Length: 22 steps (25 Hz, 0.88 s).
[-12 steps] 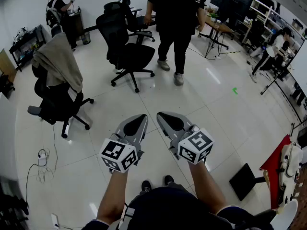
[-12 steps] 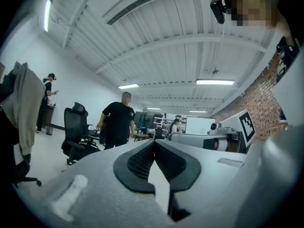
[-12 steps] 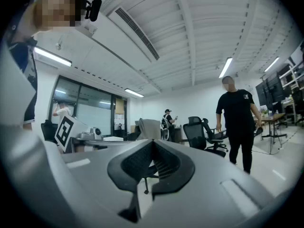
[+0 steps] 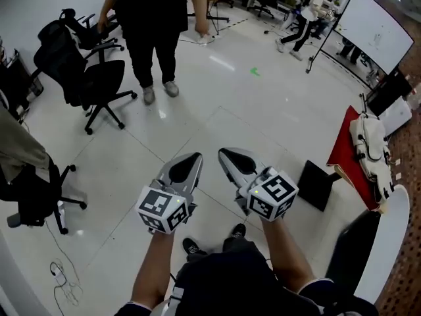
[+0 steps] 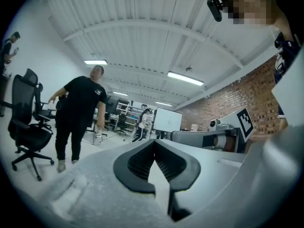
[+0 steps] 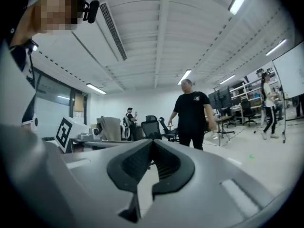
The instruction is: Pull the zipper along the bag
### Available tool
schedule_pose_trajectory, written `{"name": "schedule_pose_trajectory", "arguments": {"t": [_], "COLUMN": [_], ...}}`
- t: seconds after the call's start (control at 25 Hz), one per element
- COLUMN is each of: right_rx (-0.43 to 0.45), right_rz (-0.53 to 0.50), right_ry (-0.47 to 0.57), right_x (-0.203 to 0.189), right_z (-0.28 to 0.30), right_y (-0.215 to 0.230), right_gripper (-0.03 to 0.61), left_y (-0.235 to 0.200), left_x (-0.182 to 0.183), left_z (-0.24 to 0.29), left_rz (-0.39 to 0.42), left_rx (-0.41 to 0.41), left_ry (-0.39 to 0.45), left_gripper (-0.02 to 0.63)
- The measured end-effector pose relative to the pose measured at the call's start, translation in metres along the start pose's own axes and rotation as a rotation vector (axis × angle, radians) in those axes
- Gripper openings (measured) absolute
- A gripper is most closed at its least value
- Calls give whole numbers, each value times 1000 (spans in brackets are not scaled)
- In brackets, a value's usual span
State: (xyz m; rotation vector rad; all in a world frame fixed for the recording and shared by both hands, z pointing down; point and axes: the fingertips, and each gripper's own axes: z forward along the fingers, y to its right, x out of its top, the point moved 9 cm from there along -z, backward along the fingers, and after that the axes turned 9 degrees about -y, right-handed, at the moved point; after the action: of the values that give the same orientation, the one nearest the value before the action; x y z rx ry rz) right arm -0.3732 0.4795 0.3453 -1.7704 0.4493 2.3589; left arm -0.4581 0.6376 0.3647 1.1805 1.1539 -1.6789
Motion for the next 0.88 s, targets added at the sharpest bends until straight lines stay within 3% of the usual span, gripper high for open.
{"name": "schedule_pose_trajectory", "arguments": {"t": [0.28, 0.56, 0.88], "right_rx": [-236, -439, -677], "right_rz": [72, 140, 220], "right_ry": [66, 123, 178], "right_x": [-23, -58, -96], "right_z": [-128, -263, -398], "right_y": [91, 171, 220], "right_gripper": [3, 3, 3], "left_y": [97, 214, 339], "left_x": [-9, -25, -37], "left_z": [130, 244, 339], "left_rz": [53, 104, 146], "left_rx": [-230, -395, -627], "left_ry": [-94, -167, -209], "left_gripper": [0, 0, 0]}}
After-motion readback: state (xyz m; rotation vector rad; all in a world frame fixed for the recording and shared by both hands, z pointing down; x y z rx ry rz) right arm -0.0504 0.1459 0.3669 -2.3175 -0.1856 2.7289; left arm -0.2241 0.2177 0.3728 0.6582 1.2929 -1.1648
